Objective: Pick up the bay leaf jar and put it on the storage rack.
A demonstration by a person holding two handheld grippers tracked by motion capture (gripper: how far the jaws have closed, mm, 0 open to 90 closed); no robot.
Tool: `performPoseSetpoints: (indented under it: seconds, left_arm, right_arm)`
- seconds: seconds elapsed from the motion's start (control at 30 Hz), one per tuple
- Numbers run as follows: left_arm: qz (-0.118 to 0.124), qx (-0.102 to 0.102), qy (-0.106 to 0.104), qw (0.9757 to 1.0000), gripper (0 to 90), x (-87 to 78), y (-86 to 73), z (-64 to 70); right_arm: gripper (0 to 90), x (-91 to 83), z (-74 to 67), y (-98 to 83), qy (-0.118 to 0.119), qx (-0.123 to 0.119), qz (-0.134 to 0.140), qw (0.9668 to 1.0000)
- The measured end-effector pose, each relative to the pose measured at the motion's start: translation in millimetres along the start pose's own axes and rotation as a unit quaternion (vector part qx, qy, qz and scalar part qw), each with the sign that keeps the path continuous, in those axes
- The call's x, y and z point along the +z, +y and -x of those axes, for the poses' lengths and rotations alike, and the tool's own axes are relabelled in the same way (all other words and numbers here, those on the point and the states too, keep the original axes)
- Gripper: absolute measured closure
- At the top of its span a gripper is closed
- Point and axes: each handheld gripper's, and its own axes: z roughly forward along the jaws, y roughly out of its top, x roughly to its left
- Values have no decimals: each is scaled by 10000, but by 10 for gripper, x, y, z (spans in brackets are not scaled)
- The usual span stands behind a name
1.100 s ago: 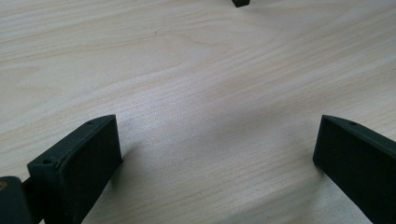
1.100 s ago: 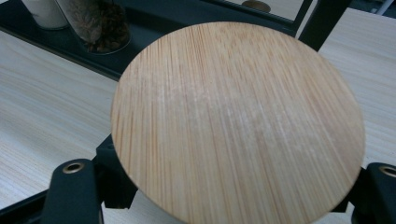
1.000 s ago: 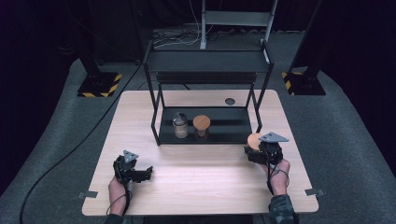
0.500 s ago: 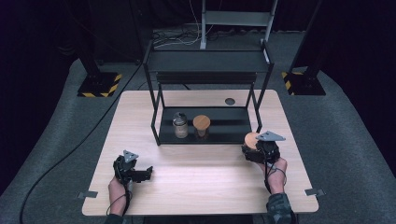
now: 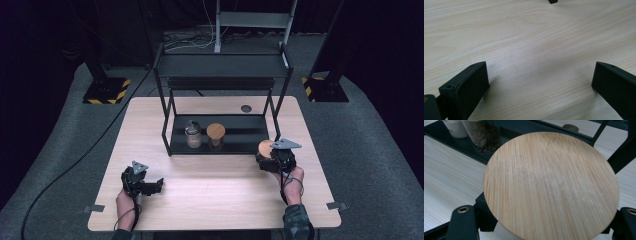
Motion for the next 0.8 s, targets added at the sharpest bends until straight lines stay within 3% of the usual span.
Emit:
performPoseSetpoints:
  seconds: [0.8]
  left_arm:
    - [-2, -2, -6, 10000, 4, 0, 0, 1]
  right_arm:
    - [246, 107, -59, 98, 108, 32, 51, 9999]
